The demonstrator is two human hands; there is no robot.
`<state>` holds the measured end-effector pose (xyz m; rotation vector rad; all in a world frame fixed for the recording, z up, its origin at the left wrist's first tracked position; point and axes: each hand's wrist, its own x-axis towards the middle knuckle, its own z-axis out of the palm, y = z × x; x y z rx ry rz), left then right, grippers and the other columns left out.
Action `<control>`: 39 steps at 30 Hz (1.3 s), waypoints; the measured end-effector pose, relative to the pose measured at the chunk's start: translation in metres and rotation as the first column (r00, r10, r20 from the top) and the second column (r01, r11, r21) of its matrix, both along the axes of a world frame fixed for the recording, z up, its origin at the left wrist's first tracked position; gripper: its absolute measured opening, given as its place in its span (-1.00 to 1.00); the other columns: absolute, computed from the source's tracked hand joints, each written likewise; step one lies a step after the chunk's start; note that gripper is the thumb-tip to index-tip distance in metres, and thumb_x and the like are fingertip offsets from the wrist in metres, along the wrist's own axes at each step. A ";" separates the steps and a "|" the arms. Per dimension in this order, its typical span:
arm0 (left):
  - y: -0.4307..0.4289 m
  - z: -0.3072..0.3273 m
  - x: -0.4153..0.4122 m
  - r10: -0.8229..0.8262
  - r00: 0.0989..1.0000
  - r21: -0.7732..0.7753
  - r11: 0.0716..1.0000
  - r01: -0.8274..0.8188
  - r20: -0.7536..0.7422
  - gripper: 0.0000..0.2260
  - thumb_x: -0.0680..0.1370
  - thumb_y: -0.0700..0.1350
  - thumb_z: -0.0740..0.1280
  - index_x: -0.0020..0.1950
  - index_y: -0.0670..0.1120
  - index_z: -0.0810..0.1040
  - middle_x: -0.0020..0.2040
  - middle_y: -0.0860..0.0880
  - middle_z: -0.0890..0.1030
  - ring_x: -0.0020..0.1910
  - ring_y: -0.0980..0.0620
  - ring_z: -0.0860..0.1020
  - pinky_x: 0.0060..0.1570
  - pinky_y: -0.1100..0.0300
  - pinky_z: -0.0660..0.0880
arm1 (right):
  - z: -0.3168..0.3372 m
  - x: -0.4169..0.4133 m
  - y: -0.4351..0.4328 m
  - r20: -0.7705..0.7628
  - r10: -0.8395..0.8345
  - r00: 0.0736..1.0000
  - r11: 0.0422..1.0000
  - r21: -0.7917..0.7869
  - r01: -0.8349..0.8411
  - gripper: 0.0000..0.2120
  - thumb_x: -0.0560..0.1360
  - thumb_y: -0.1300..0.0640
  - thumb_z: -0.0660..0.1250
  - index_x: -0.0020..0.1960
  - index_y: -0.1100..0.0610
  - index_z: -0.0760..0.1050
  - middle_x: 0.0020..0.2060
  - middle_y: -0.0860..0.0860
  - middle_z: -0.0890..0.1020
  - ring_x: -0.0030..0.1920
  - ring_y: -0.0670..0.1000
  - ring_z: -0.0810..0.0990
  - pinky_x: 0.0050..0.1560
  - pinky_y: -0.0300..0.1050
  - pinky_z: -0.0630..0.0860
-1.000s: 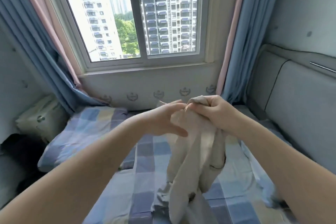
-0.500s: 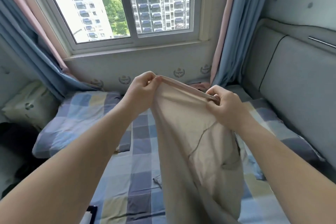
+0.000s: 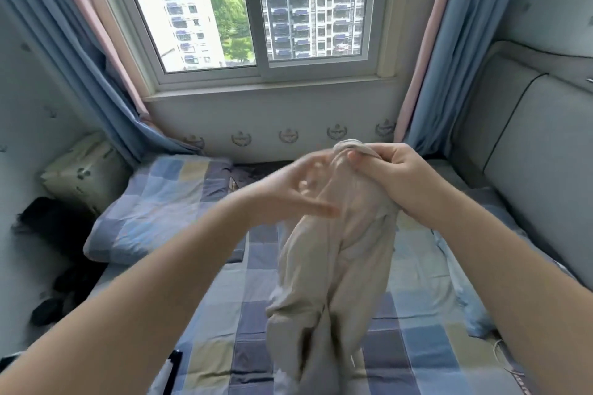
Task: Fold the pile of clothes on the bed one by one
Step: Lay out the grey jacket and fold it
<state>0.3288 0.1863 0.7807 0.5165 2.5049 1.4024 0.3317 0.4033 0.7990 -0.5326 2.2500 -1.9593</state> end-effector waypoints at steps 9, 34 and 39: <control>-0.006 -0.011 0.003 0.268 0.962 0.260 0.934 -0.245 -0.057 -0.57 0.48 0.01 0.31 -0.07 -0.41 0.48 -0.23 -0.09 0.36 -0.22 -0.01 0.27 -0.30 0.15 0.19 | -0.018 -0.012 0.026 -0.036 -0.031 0.999 0.975 0.221 0.038 -0.88 0.43 0.24 0.55 -0.06 0.18 0.67 -0.27 0.02 0.67 -0.23 -0.09 0.58 -0.18 -0.21 0.51; 0.002 -0.014 0.005 -0.015 0.959 -0.186 0.980 0.070 0.282 -0.64 0.38 0.17 0.51 0.02 -0.05 0.73 -0.07 0.02 0.71 -0.08 0.06 0.63 0.03 0.13 0.52 | -0.049 -0.031 0.107 -0.114 -0.527 0.842 0.833 0.127 0.539 -0.90 0.55 0.20 0.42 -0.13 0.08 0.68 -0.26 -0.01 0.67 -0.30 -0.21 0.56 -0.23 -0.34 0.49; 0.016 -0.013 0.006 0.126 0.949 0.290 0.933 -0.212 0.288 -0.84 0.61 -0.11 0.35 0.08 -0.15 0.68 -0.02 -0.13 0.71 -0.01 -0.10 0.61 0.11 -0.03 0.51 | -0.061 -0.033 0.111 -0.179 -0.673 0.718 0.669 0.267 0.694 -0.94 0.55 0.12 0.38 0.00 0.06 0.60 -0.11 0.00 0.62 -0.09 0.06 0.56 -0.02 -0.06 0.52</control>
